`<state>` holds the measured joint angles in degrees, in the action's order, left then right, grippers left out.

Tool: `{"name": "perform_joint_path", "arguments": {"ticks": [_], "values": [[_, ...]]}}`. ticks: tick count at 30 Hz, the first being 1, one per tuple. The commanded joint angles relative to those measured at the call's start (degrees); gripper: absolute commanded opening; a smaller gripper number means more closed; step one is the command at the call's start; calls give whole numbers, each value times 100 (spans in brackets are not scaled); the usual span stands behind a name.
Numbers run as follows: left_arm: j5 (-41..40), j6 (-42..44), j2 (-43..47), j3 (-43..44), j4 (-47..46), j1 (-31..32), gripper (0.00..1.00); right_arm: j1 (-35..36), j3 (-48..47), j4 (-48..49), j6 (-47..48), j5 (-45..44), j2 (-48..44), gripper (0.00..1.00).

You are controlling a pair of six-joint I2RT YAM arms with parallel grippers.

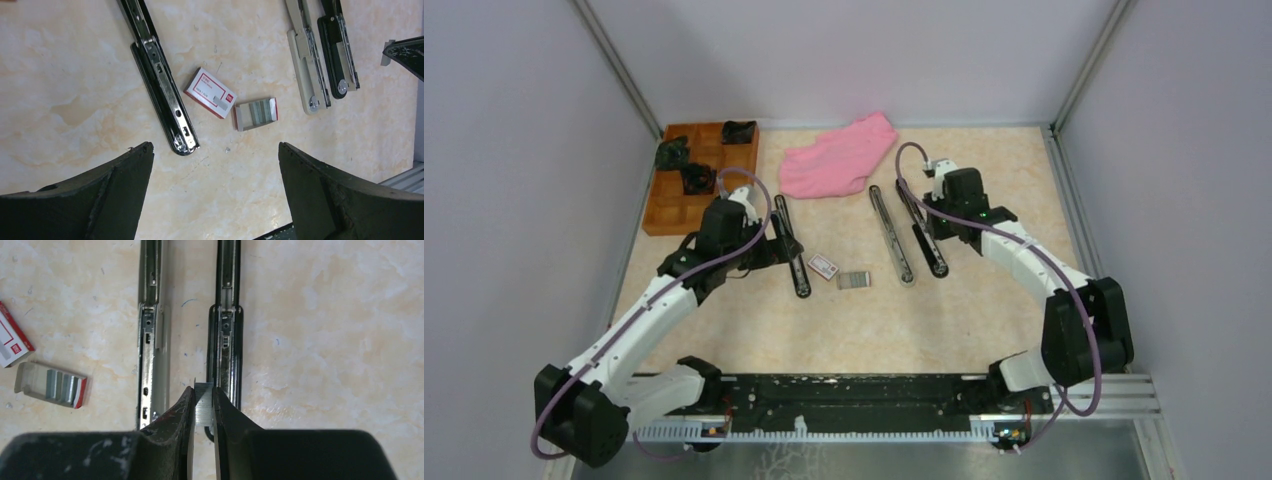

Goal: Load the staples into the stapler

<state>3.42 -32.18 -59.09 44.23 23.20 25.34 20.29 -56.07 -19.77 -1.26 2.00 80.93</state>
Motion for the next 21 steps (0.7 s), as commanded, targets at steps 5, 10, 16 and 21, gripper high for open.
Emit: {"name": "perform_joint_path", "arguments": {"ticks": [5,10,16,21], "values": [[-265,1074,-213,859,349,-207,99,-813,400,1101,398,1189,-178,3],[-387,1400,-244,911,304,-322,99,-913,505,1281,635,1321,16,3],[-368,1461,-101,733,259,-436,99,-913,498,1297,778,1347,386,4],[-298,1470,-94,690,246,-515,99,-916,465,1280,820,1293,589,4]]}}
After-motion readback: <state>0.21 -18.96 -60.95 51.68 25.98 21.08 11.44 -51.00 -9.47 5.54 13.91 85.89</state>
